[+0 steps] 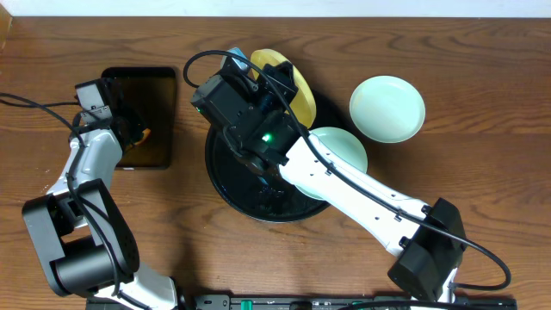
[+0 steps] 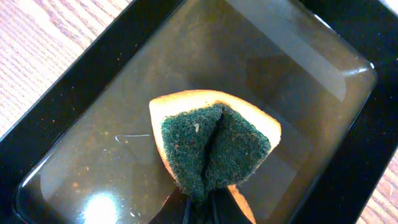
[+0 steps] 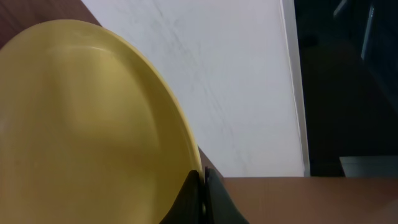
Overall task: Clean dirty plates on tray and stack at the side
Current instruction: 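Carry the yellow plate right and stack it on the green plate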
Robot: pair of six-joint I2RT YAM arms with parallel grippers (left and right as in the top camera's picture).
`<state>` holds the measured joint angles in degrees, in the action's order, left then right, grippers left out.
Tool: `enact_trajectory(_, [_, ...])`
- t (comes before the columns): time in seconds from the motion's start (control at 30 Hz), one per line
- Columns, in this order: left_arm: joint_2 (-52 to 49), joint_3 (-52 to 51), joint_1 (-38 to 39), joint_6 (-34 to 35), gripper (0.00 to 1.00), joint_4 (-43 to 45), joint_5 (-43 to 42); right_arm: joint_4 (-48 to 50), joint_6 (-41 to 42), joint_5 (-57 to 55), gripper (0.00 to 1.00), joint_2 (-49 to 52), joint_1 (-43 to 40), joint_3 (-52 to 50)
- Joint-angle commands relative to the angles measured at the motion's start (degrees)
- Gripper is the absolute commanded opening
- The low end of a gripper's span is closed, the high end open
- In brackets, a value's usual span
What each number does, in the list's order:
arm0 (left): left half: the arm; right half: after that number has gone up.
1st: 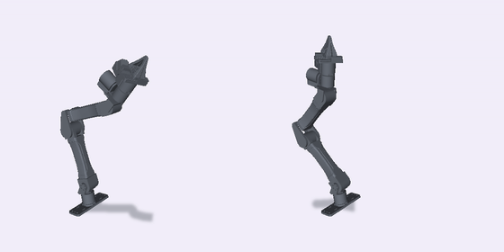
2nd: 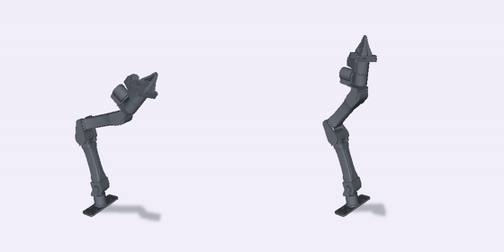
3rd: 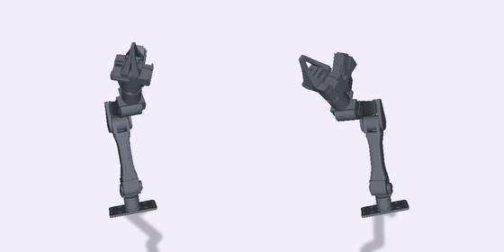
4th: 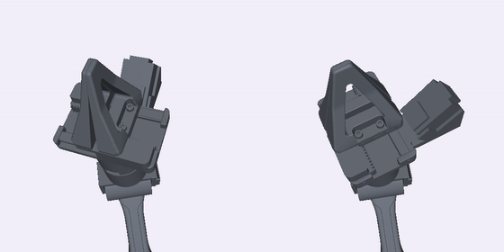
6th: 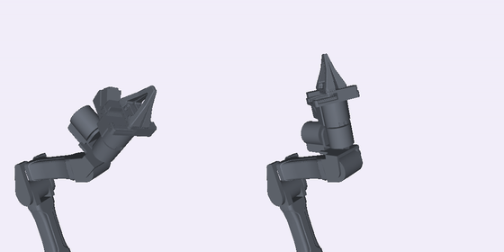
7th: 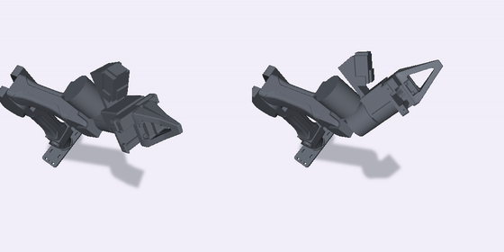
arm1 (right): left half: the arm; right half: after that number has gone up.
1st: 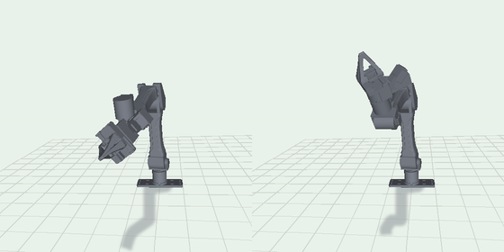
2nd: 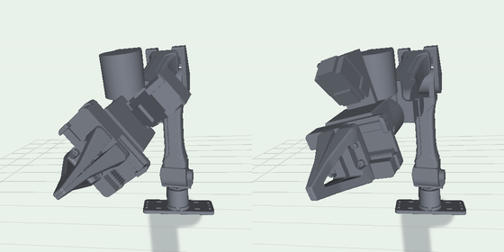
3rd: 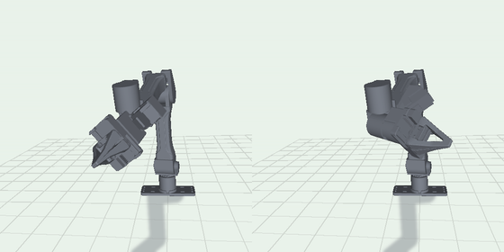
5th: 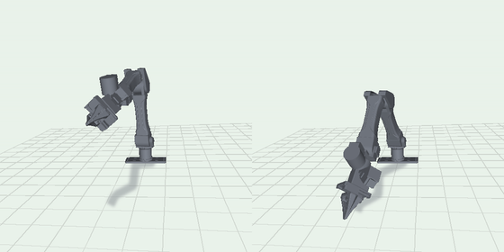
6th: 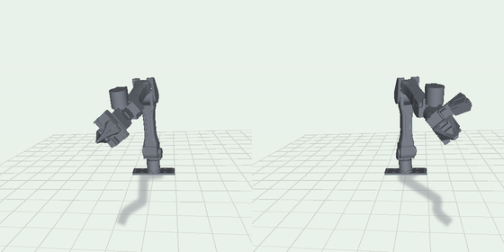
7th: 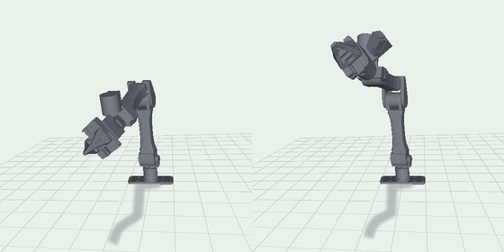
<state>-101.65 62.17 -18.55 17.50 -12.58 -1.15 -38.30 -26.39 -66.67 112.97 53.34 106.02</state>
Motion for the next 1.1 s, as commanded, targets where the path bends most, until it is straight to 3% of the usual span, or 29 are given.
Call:
enact_trajectory(0.0, [-0.22,-0.07,-0.13,-1.16,0.08,-0.44,0.09,-0.52,4.61,-2.08,0.01,-0.79,-0.22,0.15])
enact_trajectory(0.17, [-0.22,-0.07,-0.13,-1.16,0.07,-0.79,0.09,-8.02,20.96,1.66,0.01,-0.79,-2.82,0.15])
enact_trajectory(0.53, [-0.22,-0.07,-0.13,-1.16,0.08,-1.81,0.09,-21.44,43.21,45.79,0.01,-2.23,-18.84,0.15])
enact_trajectory(0.8, [-0.22,-0.07,-0.13,-1.16,0.08,-1.95,0.09,-23.08,43.58,75.89,0.01,-3.50,-38.42,0.04])
enact_trajectory(1.07, [-0.22,-0.09,-0.13,-0.92,0.08,-1.92,0.07,-24.06,43.52,77.05,0.01,-3.45,-56.52,-1.51])
